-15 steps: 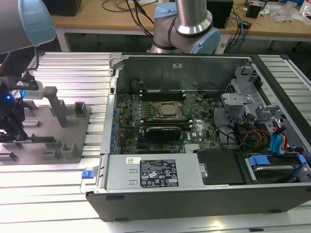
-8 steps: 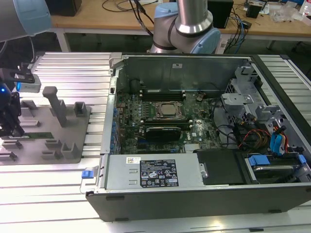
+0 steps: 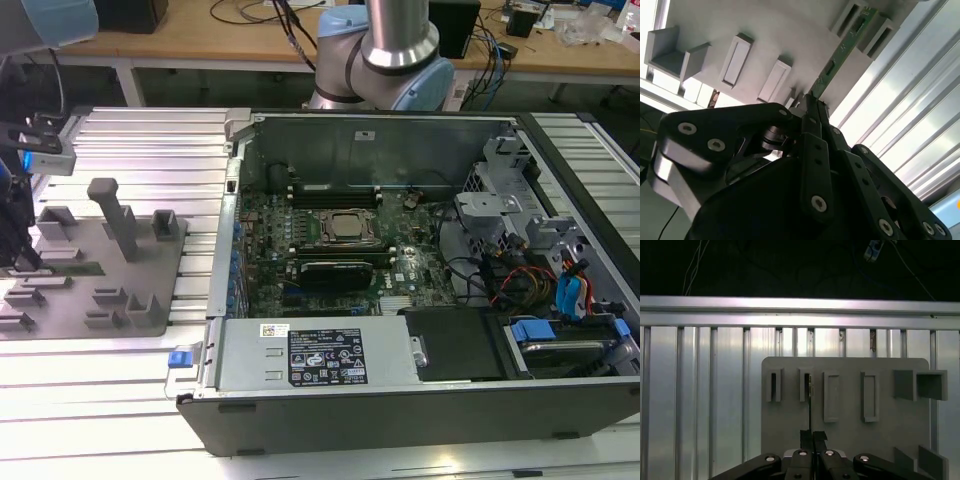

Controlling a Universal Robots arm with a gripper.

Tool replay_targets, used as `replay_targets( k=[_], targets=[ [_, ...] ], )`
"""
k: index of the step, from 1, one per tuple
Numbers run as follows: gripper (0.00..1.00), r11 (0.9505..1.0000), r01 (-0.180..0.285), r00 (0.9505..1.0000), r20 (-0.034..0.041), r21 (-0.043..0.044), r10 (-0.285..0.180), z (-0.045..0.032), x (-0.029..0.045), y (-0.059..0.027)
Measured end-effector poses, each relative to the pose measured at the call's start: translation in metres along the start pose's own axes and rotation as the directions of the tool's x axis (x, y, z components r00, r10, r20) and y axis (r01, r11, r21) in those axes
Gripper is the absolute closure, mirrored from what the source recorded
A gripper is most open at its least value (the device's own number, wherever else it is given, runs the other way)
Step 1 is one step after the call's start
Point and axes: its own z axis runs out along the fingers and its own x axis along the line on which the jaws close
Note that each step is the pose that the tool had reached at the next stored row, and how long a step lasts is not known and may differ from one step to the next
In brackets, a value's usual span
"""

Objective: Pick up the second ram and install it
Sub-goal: 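Pick up the second ram and move it above second insertion slot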

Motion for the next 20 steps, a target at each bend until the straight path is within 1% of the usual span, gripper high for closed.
replay_targets(
  k=[1,2,6,10,13,16,18,19,20],
  targets=[
    [0.91,1.0000,0.000,1.0000,0.0001,0.0001,0.000,-0.0021,-0.0001,0.0001],
    [0.91,1.0000,0.000,1.0000,0.0001,0.0004,0.000,-0.0058,-0.0004,0.0002],
    [0.91,1.0000,0.000,1.0000,0.0001,0.0016,0.000,-0.0245,-0.0011,0.0010],
    [0.91,1.0000,0.000,1.0000,0.0000,0.0042,0.000,-0.0405,-0.0017,0.0017],
    [0.91,1.0000,0.000,1.0000,0.0000,0.0059,0.000,-0.0494,-0.0021,0.0020],
    [0.91,1.0000,0.000,1.0000,0.0000,0.0074,0.000,-0.0562,-0.0028,0.0023],
    [0.91,1.0000,0.000,1.0000,0.0000,0.0081,0.000,-0.0632,-0.0035,0.0026],
    [0.91,1.0000,0.000,1.0000,-0.0001,0.0082,0.000,-0.0655,-0.0038,0.0027],
    [0.91,1.0000,0.000,1.0000,-0.0001,0.0087,0.000,-0.0708,-0.0044,0.0029]
  ],
)
